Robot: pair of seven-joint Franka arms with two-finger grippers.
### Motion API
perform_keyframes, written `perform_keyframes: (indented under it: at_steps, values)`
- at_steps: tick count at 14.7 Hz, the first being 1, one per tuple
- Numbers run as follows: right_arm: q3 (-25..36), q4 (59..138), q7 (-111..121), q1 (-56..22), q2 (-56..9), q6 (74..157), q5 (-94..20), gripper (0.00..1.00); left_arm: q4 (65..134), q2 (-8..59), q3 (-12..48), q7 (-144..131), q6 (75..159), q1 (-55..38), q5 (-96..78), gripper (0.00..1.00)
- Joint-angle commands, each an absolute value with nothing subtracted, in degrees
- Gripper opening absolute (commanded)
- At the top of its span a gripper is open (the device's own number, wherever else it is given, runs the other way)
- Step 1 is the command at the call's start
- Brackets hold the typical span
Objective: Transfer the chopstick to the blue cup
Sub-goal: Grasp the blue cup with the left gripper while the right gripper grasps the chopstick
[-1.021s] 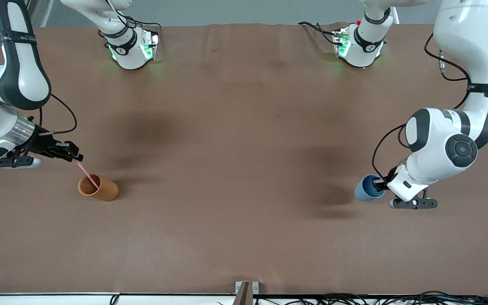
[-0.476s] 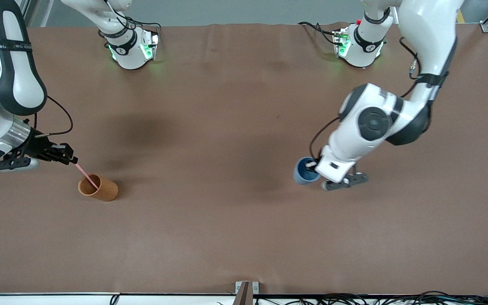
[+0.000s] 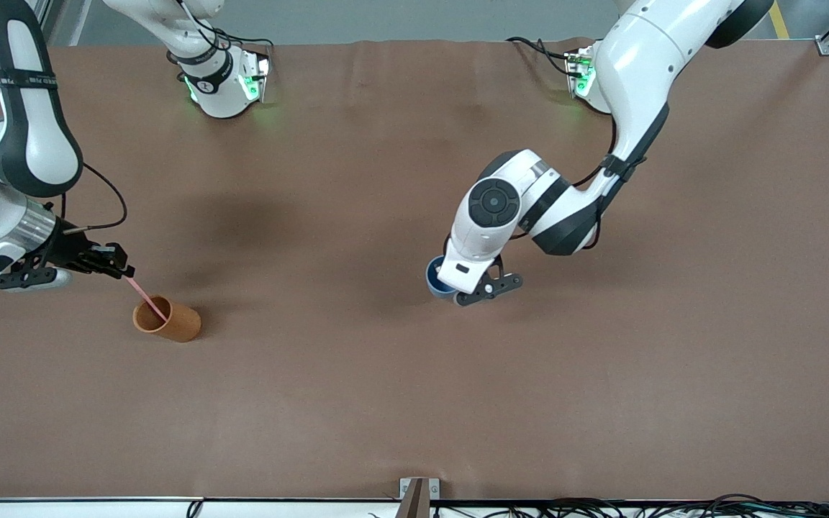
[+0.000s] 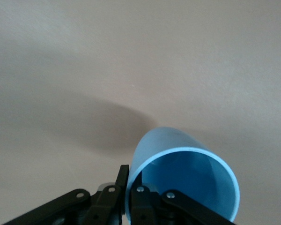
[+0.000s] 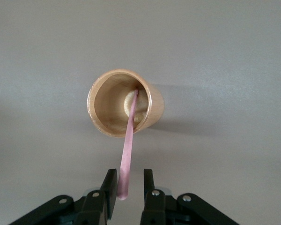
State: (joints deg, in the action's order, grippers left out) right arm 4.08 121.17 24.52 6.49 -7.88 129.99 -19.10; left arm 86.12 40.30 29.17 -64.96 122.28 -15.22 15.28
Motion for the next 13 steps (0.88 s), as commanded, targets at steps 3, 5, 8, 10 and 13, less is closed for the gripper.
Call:
perform_keyframes:
  at_steps: [3,5,8,10,13]
  values:
    - [3.7,122.0,25.9,6.8,-7.3,130.3,-20.7,0.18,83.1,44.1,30.7,-69.1,123.9,-15.5,19.2,0.02]
    - [3.8,121.8,25.9,6.8,-7.3,130.4,-20.7,0.14,83.4,44.3,30.7,-68.6,123.9,-15.0,20.1,0.03]
    - [3.8,121.2,25.8,6.8,-7.3,130.4,-20.7,0.08,83.5,44.2,30.7,-68.5,123.9,-14.8,20.3,0.04]
    - [3.7,119.9,25.6,6.8,-7.3,130.2,-20.7,0.07,83.8,44.6,30.7,-68.3,123.9,-14.8,20.7,0.06]
    - [3.7,116.2,25.3,6.9,-6.9,124.5,-20.7,0.06,84.7,44.6,30.6,-68.2,123.9,-14.7,21.4,0.09]
